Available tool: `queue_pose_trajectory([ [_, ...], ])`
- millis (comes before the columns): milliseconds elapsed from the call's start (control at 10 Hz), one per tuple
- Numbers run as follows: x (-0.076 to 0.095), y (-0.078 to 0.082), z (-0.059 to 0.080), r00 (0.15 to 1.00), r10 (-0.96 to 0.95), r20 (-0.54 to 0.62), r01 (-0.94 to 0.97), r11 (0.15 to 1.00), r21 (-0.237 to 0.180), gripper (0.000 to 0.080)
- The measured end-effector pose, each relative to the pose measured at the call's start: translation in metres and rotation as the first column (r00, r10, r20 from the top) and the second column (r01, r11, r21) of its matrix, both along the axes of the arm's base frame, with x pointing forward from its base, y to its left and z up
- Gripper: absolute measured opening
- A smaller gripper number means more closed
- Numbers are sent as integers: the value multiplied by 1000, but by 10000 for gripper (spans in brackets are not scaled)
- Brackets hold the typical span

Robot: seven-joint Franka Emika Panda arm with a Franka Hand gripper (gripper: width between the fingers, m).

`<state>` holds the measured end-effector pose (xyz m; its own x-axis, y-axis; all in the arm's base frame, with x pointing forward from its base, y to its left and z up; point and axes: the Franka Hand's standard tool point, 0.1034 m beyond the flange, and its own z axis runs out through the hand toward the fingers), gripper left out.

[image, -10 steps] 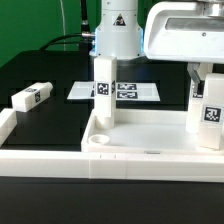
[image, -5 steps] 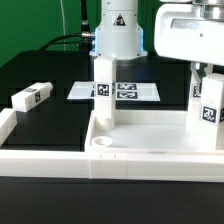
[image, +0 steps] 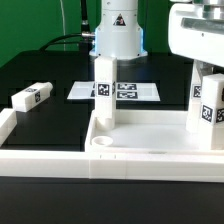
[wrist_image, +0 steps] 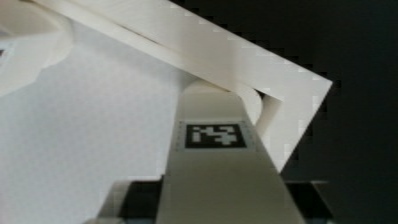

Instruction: Assemble desk

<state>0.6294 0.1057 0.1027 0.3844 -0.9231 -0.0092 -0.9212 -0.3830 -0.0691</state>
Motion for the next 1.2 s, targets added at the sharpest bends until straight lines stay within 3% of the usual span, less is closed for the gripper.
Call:
queue_pose_trajectory([
  [100, 0, 0, 0, 1000, 0, 0, 0, 1000, 0, 290],
  [200, 0, 0, 0, 999, 37, 1, -37, 999, -2, 464],
  [300, 0, 0, 0, 998, 57, 2, -57, 998, -4, 464],
  [400, 0, 0, 0, 994, 108, 3, -108, 994, -7, 606],
  [500, 0, 0, 0, 980, 200, 6, -200, 980, -14, 636],
  [1000, 0, 2, 0, 820, 572, 9, -571, 820, -46, 649],
  [1200, 0, 1, 0, 659, 753, 3, -751, 657, -66, 649],
])
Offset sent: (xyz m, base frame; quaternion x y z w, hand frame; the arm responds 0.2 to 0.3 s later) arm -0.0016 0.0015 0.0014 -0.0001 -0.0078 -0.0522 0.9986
